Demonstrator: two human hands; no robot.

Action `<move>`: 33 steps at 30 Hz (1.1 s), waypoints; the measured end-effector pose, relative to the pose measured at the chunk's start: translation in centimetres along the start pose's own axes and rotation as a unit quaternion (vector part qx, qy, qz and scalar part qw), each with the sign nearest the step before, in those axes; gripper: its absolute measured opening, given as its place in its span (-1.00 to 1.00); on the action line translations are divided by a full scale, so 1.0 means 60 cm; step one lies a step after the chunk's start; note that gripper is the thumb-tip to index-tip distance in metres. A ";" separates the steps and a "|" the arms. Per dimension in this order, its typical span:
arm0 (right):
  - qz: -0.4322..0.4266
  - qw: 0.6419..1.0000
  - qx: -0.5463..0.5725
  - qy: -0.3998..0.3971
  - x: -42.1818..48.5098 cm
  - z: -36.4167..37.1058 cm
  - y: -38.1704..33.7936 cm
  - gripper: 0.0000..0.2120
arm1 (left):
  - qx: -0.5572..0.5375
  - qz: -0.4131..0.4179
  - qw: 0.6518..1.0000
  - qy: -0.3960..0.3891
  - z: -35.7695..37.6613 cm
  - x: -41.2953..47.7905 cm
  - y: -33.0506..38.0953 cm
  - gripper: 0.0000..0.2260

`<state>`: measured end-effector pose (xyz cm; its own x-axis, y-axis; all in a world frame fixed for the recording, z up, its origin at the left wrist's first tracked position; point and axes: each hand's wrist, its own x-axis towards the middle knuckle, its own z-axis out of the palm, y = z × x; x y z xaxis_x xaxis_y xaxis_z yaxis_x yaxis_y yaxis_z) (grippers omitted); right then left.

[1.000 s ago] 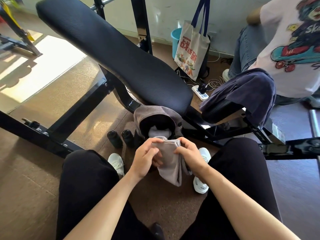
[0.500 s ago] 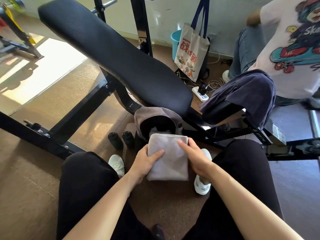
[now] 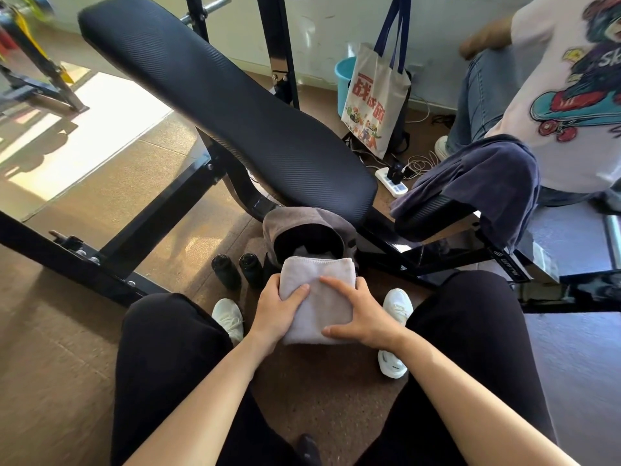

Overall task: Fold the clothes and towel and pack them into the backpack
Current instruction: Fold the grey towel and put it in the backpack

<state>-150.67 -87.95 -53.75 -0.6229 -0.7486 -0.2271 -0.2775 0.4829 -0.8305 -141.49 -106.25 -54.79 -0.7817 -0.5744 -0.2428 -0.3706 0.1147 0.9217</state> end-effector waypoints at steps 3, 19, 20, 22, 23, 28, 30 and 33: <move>0.022 0.999 -0.039 0.008 0.001 0.005 0.004 -0.01 | 0.047 0.032 0.998 -0.027 0.001 -0.001 -0.002 -0.64; 0.070 0.936 0.342 -0.040 -0.005 -0.004 -0.037 -0.48 | 0.027 0.156 0.976 -0.150 0.000 -0.016 0.020 -0.60; 0.082 0.897 0.429 -0.066 -0.006 -0.007 -0.040 -0.52 | 0.041 0.167 0.974 -0.149 0.001 -0.015 0.020 -0.59; 0.089 0.875 0.472 -0.060 -0.008 -0.007 -0.046 -0.62 | 0.048 0.189 0.970 -0.146 0.006 -0.016 0.017 -0.56; 0.090 0.878 0.468 -0.038 -0.008 -0.003 -0.047 -0.65 | 0.048 0.205 0.967 -0.145 0.008 -0.017 0.016 -0.54; 0.133 0.871 0.466 0.084 -0.004 0.019 -0.038 -0.72 | 0.017 0.233 0.956 -0.176 0.008 -0.022 0.017 -0.59; 0.141 0.864 0.472 0.103 0.000 0.014 -0.037 -0.75 | 0.019 0.220 0.966 -0.137 0.011 -0.025 0.013 -0.61; 0.133 0.871 0.458 0.118 0.002 0.007 -0.041 -0.72 | 0.013 0.125 0.983 -0.131 0.016 -0.026 0.009 -0.47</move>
<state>-149.77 -89.41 -51.97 -0.7390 -0.4988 -0.4529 0.5327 -0.0212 -0.8460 -140.93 -104.53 -54.21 -0.9514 -0.2967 -0.0826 -0.1605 0.2487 0.9552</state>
